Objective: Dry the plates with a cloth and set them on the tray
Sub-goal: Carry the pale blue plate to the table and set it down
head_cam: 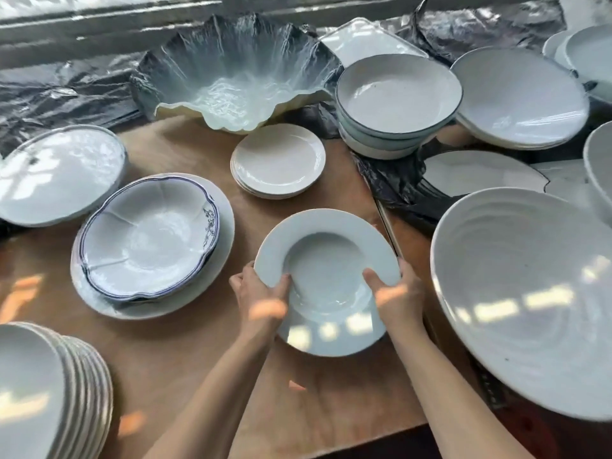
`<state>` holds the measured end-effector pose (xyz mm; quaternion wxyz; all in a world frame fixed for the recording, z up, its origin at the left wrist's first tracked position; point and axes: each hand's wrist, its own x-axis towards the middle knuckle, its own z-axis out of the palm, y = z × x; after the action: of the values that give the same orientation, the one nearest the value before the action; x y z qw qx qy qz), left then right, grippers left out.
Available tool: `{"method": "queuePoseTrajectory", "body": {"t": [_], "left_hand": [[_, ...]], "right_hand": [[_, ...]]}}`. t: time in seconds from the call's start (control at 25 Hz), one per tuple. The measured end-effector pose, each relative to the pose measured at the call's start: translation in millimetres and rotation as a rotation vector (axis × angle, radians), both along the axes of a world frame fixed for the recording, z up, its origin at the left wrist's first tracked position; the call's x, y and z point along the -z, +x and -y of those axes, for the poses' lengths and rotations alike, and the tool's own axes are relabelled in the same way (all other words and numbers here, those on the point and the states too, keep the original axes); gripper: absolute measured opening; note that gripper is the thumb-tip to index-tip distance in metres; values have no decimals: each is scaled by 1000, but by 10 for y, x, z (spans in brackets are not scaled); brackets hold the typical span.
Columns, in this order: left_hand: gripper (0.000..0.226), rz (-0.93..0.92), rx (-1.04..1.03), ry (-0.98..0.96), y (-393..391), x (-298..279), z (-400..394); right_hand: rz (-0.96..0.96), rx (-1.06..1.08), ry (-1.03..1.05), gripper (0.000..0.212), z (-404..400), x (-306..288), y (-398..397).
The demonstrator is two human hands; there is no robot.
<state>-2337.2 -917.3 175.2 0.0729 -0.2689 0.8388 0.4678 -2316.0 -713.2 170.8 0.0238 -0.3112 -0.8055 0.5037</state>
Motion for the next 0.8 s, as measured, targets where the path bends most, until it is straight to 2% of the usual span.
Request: {"method": "queuePoseTrajectory", "body": {"t": [0.16,0.32,0.44,0.52,0.64,0.72,0.8], "left_hand": [[55,-11,20,-28,-277,119,-37],[54,-18,34,-91,-448,163,-69],[52,10,70,-156,-532,188,-50],[52,6,94,-168,-527,210,-27],[57,-45,155,-145,-427,144,-17],[68,-66,202,-168,-386,39,-34],[70,-110,268,-247,-389,-115,-82]], "right_hand": [[65,69,-2,45,-10,108,-320],[55,94,-3,36,-17,126,-493],[52,95,12,38,-11,138,-583],[61,69,46,43,20,169,-619],[88,-3,98,64,62,142,-609],[40,-63,174,72,96,45,-579],[-92,-141,269,65,141,-107,-542]]}}
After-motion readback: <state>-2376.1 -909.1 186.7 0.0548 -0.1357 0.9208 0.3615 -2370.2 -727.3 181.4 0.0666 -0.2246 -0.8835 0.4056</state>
